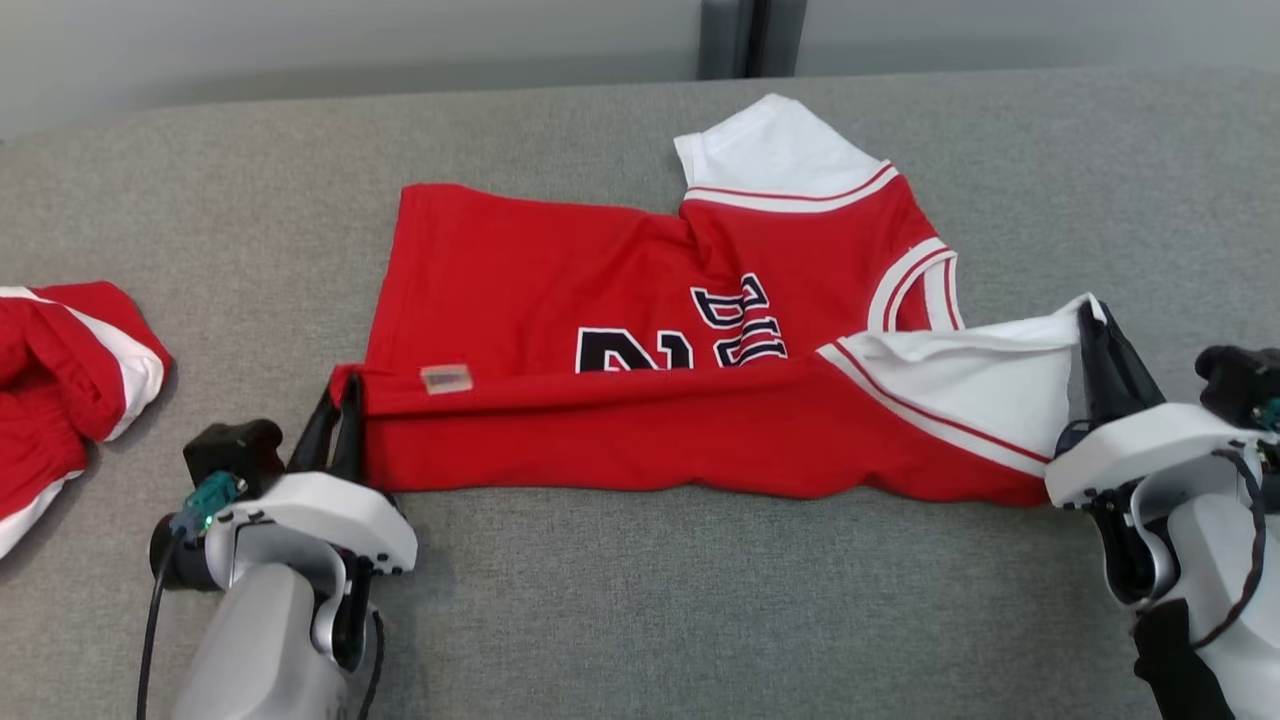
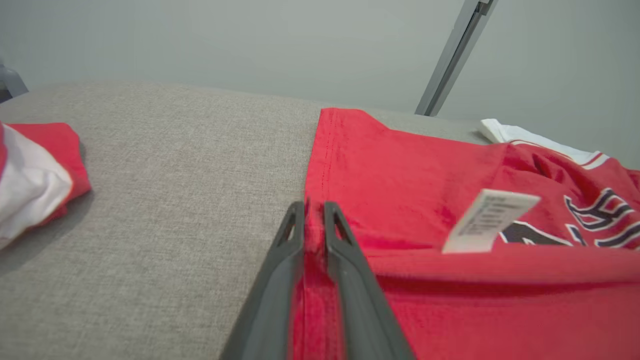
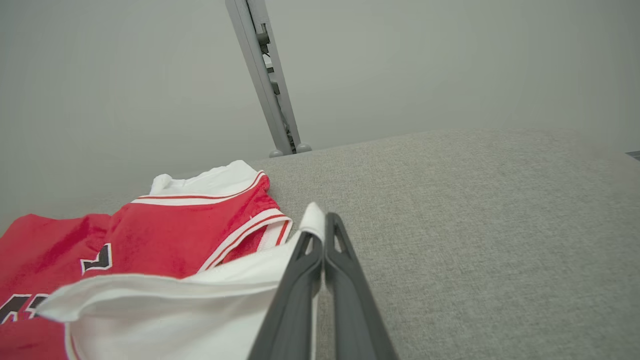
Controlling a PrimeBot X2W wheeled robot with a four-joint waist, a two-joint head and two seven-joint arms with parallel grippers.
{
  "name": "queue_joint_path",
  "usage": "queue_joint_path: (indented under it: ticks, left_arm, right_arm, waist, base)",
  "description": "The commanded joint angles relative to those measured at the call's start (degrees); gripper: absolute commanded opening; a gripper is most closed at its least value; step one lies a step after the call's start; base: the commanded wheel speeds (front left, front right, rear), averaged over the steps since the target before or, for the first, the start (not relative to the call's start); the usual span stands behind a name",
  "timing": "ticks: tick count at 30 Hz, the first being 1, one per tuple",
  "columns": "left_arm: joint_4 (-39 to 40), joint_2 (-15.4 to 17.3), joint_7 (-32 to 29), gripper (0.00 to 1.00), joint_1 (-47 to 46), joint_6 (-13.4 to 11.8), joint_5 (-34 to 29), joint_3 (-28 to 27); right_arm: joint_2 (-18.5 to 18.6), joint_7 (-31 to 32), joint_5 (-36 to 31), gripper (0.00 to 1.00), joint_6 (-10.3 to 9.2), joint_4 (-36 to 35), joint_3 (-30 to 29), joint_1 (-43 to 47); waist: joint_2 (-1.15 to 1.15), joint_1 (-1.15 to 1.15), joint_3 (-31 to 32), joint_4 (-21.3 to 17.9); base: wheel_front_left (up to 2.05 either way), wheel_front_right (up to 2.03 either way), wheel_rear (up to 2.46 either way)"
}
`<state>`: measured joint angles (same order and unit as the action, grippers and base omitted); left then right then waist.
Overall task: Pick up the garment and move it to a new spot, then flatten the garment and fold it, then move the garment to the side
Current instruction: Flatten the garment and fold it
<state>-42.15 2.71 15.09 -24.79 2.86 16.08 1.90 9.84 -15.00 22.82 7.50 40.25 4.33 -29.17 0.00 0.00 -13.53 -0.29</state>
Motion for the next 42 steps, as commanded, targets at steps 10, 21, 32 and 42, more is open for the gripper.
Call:
queue_joint_path:
  ticks: [10,21,32,42]
  left_arm:
    - [3.1,0.3,0.1,1.0,0.4,-2.0,1.0,-0.1]
    - [7.6,0.4,0.1,1.0,8.7,-3.8,4.9,4.1]
    - [7.3,0.3,0.1,1.0,8.1,-4.6,5.1,5.2]
    - [7.6,0.3,0.1,1.0,9.1,-4.2,4.9,4.2]
  right_arm:
    - [-1.3,-0.3,-4.2,1.0,-0.02,-0.2,-5.0,-1.0]
    - [-1.8,-0.2,-2.2,1.0,-0.01,-6.1,-1.2,10.2]
    - [-1.8,-0.1,0.4,1.0,-0.02,-5.2,2.5,13.8]
    - [-2.2,-0.2,3.7,1.0,-0.01,-9.7,1.3,17.0]
  waist:
    - [0.0,0.0,-2.4,0.9]
    - [0.0,0.0,-1.2,0.5]
    - [0.0,0.0,-1.9,0.8]
    - [0.0,0.0,-1.8,0.8]
  base:
    - [0.0,0.0,0.0]
    - [0.0,0.0,0.0]
    - [0.0,0.0,0.0]
    - [0.0,0.0,0.0]
